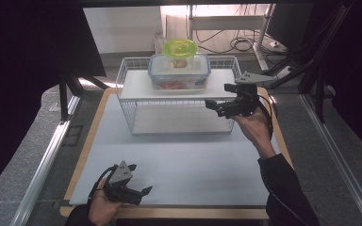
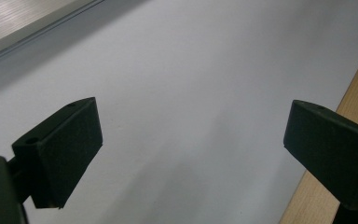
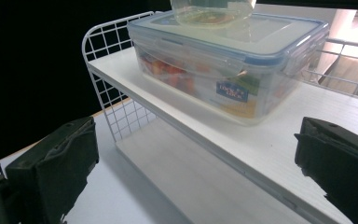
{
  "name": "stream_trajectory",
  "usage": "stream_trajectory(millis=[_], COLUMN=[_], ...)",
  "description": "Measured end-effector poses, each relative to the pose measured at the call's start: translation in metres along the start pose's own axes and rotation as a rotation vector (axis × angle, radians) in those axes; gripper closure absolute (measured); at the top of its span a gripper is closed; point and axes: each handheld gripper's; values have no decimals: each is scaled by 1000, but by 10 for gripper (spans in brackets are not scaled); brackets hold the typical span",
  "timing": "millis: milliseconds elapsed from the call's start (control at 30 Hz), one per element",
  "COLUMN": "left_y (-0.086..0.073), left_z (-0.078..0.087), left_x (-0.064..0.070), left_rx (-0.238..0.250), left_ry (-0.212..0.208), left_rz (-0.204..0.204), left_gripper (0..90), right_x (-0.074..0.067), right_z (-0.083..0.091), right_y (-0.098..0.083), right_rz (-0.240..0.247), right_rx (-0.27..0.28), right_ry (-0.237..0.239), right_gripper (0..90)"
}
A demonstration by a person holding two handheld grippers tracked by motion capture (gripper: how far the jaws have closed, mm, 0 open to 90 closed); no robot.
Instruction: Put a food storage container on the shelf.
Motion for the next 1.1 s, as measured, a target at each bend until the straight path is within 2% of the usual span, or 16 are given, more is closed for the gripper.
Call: stream_trajectory(millis=[333,700,833,900,1100], left_y=[0,0,0,0,0], left_z=[0,0,0,0,1], left_x=[0,1,1,1,1], left_rx=[0,2,2,2,6], left_ry=[1,2,0,1,1], left_rz=[-3,-2,-4,-6,-8], left_gripper=[43,42,42,42,41], right_x=[-11,-26,-27,-28,-31], right_z=[4,5,6,5,4], right_y=[-18,-39,-49,-51,-59], right_rz=[-5,31,24,35,37], right_rx=[10,-1,3,-16,-24], right_ry=[32,13,31,26,49], right_gripper=[0,0,0,0,0])
Point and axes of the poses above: each handheld gripper's, and its own axes: z roughly backward along the jaws, y roughly out of its top, x roughly to its right, and after that the axes turned 11 degrees about y, right-handed
